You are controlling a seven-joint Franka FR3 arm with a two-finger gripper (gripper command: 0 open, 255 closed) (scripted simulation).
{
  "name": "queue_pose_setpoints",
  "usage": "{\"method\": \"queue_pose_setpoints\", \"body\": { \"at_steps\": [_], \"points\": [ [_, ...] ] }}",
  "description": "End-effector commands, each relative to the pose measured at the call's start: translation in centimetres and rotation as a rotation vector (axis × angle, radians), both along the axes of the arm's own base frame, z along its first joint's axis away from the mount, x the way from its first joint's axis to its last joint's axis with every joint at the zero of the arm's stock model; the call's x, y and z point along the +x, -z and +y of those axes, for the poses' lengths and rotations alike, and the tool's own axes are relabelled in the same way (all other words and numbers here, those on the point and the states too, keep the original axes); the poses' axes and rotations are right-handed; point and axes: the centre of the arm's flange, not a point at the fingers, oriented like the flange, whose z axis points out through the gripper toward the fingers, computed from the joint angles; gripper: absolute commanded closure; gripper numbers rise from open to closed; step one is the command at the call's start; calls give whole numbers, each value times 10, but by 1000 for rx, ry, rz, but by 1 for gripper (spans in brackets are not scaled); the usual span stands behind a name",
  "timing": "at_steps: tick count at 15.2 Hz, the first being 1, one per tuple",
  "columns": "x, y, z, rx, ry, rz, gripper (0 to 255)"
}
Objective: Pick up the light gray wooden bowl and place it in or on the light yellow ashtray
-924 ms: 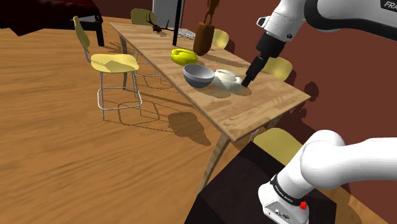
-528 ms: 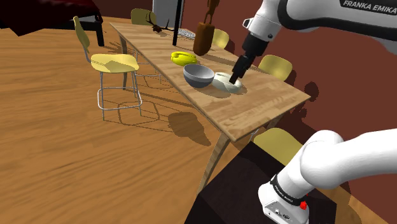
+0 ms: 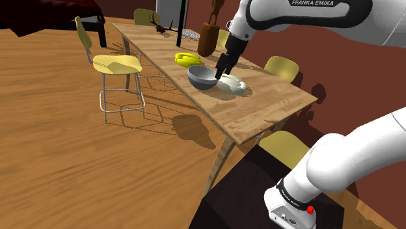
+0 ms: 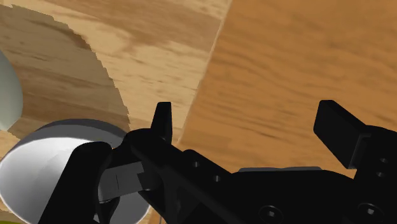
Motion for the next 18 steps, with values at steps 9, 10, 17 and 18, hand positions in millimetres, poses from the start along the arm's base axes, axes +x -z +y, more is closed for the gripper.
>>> {"method": "queue_pose_setpoints", "body": {
  "at_steps": [9,10,17,18],
  "points": [
    [124,36,-30,-16,22,17,0],
    [136,40,-33,-17,24,19,0],
    [193,68,-47,-25,33,26,0],
    [194,74,-46,-25,33,26,0]
  ]
}}
